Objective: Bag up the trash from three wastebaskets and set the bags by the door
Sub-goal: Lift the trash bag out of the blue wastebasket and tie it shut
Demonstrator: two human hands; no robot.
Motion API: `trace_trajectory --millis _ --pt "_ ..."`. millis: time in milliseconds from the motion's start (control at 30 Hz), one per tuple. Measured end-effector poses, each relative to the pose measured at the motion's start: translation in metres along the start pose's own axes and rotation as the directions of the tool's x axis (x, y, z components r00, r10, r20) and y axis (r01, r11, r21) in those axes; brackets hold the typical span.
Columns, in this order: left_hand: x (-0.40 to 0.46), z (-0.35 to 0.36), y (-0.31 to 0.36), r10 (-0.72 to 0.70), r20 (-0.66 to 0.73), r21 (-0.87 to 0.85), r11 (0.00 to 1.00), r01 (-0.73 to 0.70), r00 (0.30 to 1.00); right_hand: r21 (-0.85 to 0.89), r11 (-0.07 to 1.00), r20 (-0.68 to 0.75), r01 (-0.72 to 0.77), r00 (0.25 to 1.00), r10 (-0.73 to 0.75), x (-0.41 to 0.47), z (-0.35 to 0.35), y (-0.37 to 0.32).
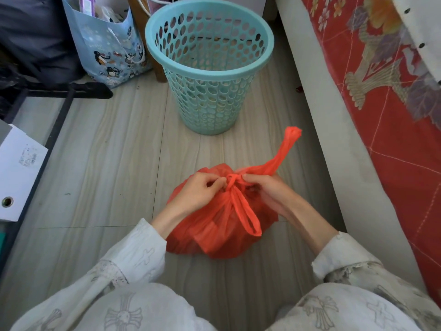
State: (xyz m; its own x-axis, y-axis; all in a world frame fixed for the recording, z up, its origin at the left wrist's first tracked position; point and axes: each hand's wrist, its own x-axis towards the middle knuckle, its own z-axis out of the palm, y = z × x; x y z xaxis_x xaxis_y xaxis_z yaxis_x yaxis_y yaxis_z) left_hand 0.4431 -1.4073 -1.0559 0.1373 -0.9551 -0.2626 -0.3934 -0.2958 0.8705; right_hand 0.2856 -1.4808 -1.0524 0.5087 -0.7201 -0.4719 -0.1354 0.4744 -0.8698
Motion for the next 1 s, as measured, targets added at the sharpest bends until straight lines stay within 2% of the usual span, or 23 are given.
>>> trace_trajectory --millis 167,333,467,533,667,767,900,1000 --pt "0.0 0.001 0.0 -0.06 -0.079 -0.1 0.994 0.052 0.995 0.021 0.999 0.077 0.046 0.996 -0.048 -0.002 0.002 0.0" --pt "-0.002 0.0 0.006 0.087 -0.029 0.047 0.995 -0.086 0.996 0.004 0.995 0.088 0.097 0.991 -0.097 -0.001 0.005 0.0" --pt "-0.005 0.0 0.007 0.071 -0.074 0.064 0.996 -0.067 0.995 0.021 0.994 0.049 0.105 0.993 -0.106 -0.001 0.005 0.0" --pt "-0.006 0.0 0.009 0.097 -0.101 0.169 0.982 -0.079 0.99 0.053 0.994 0.019 0.095 0.995 -0.096 -0.002 0.006 -0.001" --pt "-0.008 -0.003 0.011 0.224 -0.016 0.404 0.893 -0.198 0.975 0.221 0.974 -0.054 0.051 0.998 -0.04 0.0 0.013 -0.005" --pt "-0.01 -0.006 0.013 0.358 0.057 0.543 0.772 -0.329 0.932 0.403 0.915 -0.1 0.031 0.995 0.01 0.002 0.018 -0.011" --pt "-0.008 -0.005 0.02 0.483 0.13 0.648 0.62 -0.443 0.866 0.418 0.908 -0.272 0.023 0.957 0.101 0.01 0.013 -0.024" --pt "-0.007 -0.004 0.023 0.506 0.131 0.634 0.618 -0.465 0.852 0.414 0.91 -0.367 0.008 0.917 0.159 0.018 0.009 -0.032"
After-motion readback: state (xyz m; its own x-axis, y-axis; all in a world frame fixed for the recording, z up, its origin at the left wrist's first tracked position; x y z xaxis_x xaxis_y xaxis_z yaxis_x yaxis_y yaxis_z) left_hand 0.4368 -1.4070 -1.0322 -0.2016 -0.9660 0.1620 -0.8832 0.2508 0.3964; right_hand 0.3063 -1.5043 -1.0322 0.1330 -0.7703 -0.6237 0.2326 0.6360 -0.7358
